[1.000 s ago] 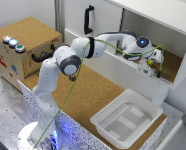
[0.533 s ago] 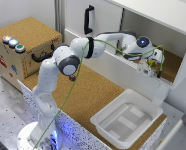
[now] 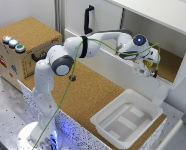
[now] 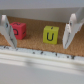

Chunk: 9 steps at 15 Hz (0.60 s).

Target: Place the yellow block inside the right cabinet

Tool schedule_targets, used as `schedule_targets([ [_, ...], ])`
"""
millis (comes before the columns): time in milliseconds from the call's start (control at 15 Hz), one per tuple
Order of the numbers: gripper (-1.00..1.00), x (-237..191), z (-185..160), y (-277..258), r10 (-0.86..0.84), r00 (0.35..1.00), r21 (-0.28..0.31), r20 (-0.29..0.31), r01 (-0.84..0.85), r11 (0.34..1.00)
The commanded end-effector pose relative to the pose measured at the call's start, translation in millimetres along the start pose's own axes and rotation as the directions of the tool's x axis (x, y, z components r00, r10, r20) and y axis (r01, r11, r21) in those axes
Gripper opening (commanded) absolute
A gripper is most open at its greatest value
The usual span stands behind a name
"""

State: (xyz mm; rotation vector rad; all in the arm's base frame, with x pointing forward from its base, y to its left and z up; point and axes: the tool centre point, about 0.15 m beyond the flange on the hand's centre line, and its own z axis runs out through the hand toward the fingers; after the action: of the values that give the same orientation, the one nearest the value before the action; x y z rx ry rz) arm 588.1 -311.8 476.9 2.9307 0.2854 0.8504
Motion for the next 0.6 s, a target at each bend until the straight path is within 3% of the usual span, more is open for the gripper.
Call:
schedule_targets([
  [0,1.0,-52.5,-32.7,-56.2,0.01,1.0,-0.192,0.02,-0.006,0.981],
  [333,1.0,-103.5,-16.0,-70.4,-0.071,0.994,-0.072,0.08,0.077,0.994],
  [533,1.0,-148.5,3.6,-96.6,-0.18,0.968,0.076,0.173,0.169,0.983],
])
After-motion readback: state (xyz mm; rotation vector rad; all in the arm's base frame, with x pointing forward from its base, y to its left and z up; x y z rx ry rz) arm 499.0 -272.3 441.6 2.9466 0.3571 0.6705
